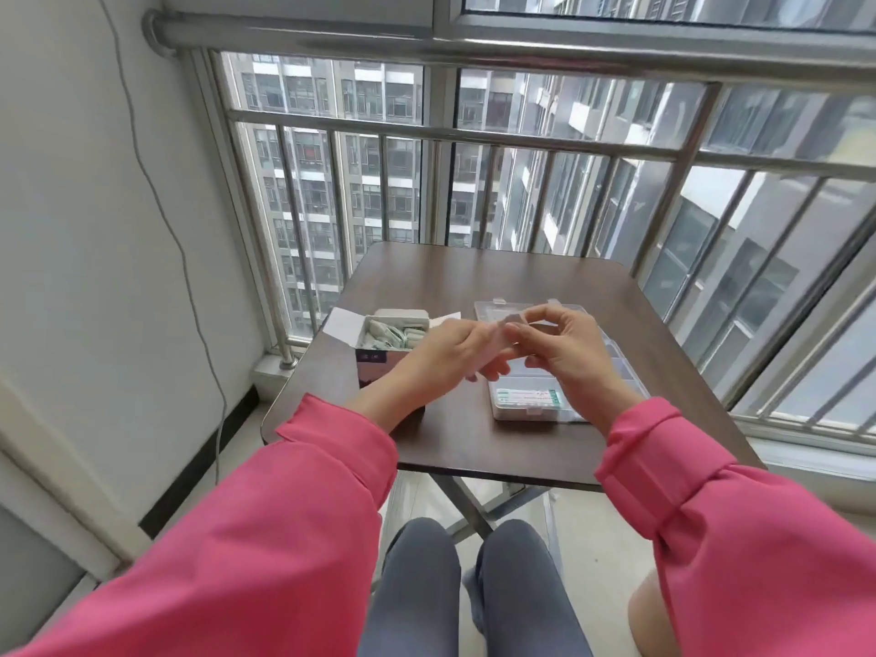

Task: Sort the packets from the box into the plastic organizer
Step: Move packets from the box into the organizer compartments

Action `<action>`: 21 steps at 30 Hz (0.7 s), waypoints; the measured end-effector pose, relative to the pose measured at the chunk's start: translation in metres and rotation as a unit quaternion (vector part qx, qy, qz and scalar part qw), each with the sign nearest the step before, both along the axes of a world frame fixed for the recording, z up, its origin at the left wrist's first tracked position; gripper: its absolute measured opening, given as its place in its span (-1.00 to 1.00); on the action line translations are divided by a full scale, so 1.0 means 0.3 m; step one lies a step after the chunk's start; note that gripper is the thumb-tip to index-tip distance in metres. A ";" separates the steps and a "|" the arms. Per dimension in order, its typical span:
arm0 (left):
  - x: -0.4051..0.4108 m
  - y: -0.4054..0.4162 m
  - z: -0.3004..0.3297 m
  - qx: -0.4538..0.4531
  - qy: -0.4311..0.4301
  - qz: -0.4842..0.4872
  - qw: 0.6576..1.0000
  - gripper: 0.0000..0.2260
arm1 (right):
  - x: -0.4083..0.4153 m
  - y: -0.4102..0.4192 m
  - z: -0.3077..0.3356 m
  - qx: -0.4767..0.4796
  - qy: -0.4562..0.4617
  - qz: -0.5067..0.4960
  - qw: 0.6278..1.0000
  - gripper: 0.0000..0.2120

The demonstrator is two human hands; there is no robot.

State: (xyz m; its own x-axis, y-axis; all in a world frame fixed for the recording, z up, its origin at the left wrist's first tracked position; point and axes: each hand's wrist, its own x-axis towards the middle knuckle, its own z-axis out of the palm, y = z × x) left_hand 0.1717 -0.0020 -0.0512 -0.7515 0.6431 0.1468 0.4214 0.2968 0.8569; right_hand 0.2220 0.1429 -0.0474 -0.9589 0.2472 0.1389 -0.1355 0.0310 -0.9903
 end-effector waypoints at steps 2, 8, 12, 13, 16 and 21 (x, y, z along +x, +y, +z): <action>0.002 0.028 -0.011 0.012 -0.069 -0.007 0.998 -0.62 | 0.012 0.031 -0.013 0.016 -0.007 -0.001 1.000 -0.89; 0.007 0.126 -0.039 0.036 -0.122 0.003 0.992 -0.75 | 0.031 0.128 -0.055 0.040 -0.009 -0.034 0.999 -0.86; 0.003 0.165 -0.060 0.114 -0.166 0.035 0.979 -0.93 | 0.033 0.175 -0.073 -0.020 -0.043 -0.027 0.999 -0.85; 0.000 0.171 -0.067 0.123 -0.167 0.044 0.977 -0.90 | 0.034 0.183 -0.078 -0.038 -0.055 -0.019 0.998 -0.85; -0.005 0.185 -0.089 0.139 -0.177 0.058 0.973 -0.88 | 0.033 0.206 -0.093 -0.063 -0.074 -0.009 0.995 -0.88; -0.005 0.213 -0.114 0.179 -0.198 0.072 0.961 -0.93 | 0.027 0.233 -0.103 -0.091 -0.078 -0.010 0.993 -0.92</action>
State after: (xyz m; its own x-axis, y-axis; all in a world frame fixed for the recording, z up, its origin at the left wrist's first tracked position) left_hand 0.1702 0.0618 -0.0855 -0.8716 0.4896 0.0230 0.0179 -0.0151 0.9997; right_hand 0.2300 0.2127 -0.0784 -0.9597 0.2746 -0.0591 0.0185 -0.1483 -0.9888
